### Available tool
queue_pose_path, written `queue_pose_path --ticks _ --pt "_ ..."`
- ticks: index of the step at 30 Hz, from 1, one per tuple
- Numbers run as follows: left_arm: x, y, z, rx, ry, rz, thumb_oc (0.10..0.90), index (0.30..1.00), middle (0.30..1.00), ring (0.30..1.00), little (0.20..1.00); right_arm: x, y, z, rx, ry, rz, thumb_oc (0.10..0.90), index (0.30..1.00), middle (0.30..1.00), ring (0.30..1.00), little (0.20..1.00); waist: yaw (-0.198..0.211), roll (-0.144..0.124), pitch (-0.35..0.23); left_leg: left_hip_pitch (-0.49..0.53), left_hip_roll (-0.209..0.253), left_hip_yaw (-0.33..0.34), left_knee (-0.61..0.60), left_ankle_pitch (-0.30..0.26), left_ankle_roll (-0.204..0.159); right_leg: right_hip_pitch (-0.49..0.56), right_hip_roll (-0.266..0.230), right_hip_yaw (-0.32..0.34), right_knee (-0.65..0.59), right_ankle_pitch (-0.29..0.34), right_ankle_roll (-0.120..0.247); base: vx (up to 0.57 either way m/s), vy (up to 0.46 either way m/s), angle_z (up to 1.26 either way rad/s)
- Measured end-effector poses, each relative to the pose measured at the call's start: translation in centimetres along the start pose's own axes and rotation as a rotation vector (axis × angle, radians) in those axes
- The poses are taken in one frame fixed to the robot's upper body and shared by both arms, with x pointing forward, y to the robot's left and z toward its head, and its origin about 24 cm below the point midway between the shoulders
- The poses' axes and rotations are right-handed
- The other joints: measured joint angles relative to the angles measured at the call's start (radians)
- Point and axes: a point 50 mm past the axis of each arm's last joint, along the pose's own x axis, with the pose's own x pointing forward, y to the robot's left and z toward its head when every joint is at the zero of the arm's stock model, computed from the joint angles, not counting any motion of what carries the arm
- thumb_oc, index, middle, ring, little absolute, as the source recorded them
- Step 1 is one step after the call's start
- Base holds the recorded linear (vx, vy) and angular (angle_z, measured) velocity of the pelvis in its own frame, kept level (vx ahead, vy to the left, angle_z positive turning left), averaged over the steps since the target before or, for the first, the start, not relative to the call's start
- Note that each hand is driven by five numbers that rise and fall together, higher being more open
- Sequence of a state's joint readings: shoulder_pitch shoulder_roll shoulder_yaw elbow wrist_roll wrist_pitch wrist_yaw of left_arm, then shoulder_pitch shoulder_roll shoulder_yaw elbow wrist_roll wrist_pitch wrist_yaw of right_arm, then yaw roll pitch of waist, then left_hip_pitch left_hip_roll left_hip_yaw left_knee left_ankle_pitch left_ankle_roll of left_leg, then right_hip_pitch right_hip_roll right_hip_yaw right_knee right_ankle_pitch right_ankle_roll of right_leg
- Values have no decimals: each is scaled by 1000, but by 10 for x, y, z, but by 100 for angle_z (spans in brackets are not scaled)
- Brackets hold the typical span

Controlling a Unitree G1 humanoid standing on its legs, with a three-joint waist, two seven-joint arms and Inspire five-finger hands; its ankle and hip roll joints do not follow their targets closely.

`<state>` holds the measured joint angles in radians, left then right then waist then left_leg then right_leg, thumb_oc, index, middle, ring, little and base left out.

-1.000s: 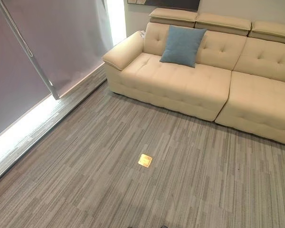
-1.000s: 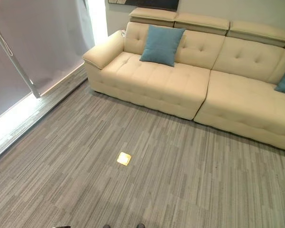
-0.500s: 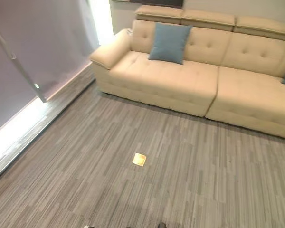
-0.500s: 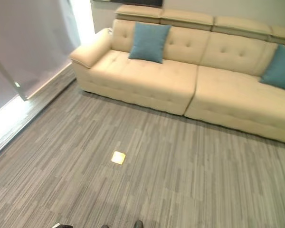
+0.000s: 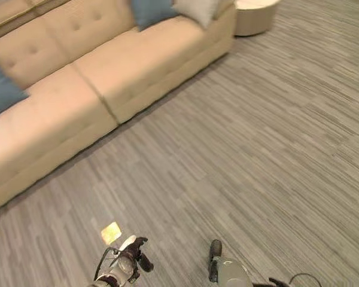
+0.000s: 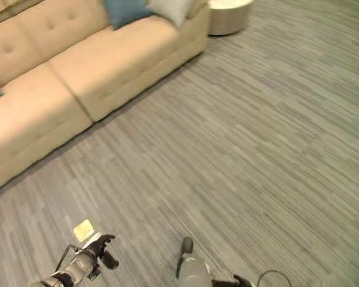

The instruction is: Pick up all the scattered cushions and arrange them neatly on the sofa.

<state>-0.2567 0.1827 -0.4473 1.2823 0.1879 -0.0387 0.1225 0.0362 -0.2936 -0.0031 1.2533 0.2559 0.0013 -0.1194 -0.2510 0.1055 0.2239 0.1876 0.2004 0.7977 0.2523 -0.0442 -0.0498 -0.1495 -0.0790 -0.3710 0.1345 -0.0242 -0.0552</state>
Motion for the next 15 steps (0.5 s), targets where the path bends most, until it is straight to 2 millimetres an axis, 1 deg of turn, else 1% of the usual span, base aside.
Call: queue_pose_path --ticks 1,2,3,4,5,6,7,8,9,10,11,12,13,14,15 --pt "0 -4 2 6 -7 -11 800 900 900 900 900 0 -3 -4 -14 11 -7 800 900 900 900 900 6 -8 4 -12 42 -23 113 12 -5 29 20 32 -22 -5 -16 114 -528 -90" --pt "0 -6 4 14 -18 -18 800 900 900 900 900 0 -6 -8 -22 27 -13 800 900 900 900 900 21 -10 5 -40 84 -66 229 28 -19 48 36 52 -38 -1 -30 66 -351 -96" --pt "-1 -12 7 -19 -30 -23 800 900 900 900 900 0 -7 -7 -29 35 -21 800 900 900 900 900 38 -13 7 -136 127 -222 399 78 -64 80 64 89 -64 1 -78 132 -231 -95" --pt "0 -11 14 -31 -57 -17 800 900 900 900 900 0 -6 -8 -50 36 -19 800 900 900 900 900 58 -25 14 -242 117 -380 498 90 -57 94 72 100 -87 21 -66 339 -159 -104" --pt "-1 -11 17 -58 -74 -9 800 900 900 900 900 1 -1 2 -92 12 -8 800 900 900 900 900 79 -48 27 -318 43 -531 505 61 -72 105 64 148 -104 38 -62 288 -105 -112" --pt "-2 -14 14 -69 -69 -13 800 900 900 900 900 2 5 17 -152 -33 6 800 900 900 900 900 115 -80 42 -359 -62 -661 453 25 -92 110 59 225 -116 32 -59 305 -100 -185" --pt "-3 -18 11 -76 -64 -26 800 900 900 900 900 3 10 33 -186 -78 17 800 900 900 900 900 158 -98 53 -400 -109 -692 393 5 -83 130 63 282 -162 72 -67 299 -20 -161" --pt "-2 -15 11 -107 -57 -25 800 900 900 900 900 2 12 42 -195 -125 25 800 900 900 900 900 151 -89 54 -471 -108 -682 347 10 -87 170 81 283 -211 83 -74 441 24 -119" --pt "-2 -13 13 -111 -67 -11 800 900 900 900 900 2 13 45 -210 -145 30 800 900 900 900 900 158 -93 57 -498 -105 -667 236 13 -85 200 99 290 -227 68 -67 585 154 -29" --pt "-2 -12 12 -110 -69 -7 800 900 900 900 900 2 15 51 -224 -159 33 800 900 900 900 900 162 -82 51 -500 -103 -663 174 25 -79 211 108 294 -228 57 -60 575 132 -21" --pt "-2 -13 9 -117 -66 -5 800 900 900 900 900 2 15 50 -259 -162 34 800 900 900 900 900 167 -66 44 -504 -112 -664 16 58 -83 236 135 309 -229 36 -45 776 91 -28" --pt "-4 -18 7 -143 -74 -11 800 900 900 900 900 2 13 50 -295 -162 30 800 900 900 900 900 190 -61 37 -485 -122 -720 -166 98 -87 252 152 327 -227 16 -37 529 -18 -53" --pt "-4 -19 12 -163 -95 -5 800 900 900 900 900 2 12 52 -308 -166 26 800 900 900 900 900 222 -45 26 -465 -148 -755 -301 132 -103 265 172 356 -235 -4 -47 523 31 -59" --pt "-5 -21 13 -166 -96 -11 800 900 900 900 900 3 11 52 -329 -150 21 800 900 900 900 900 236 -40 22 -471 -158 -787 -346 152 -90 281 183 372 -225 -12 -56 389 46 -72" --pt "-5 -22 13 -175 -95 -6 800 900 900 900 900 3 9 51 -337 -148 18 800 900 900 900 900 263 -37 3 -478 -171 -797 -331 178 -65 289 187 398 -225 -18 -70 537 76 -64"
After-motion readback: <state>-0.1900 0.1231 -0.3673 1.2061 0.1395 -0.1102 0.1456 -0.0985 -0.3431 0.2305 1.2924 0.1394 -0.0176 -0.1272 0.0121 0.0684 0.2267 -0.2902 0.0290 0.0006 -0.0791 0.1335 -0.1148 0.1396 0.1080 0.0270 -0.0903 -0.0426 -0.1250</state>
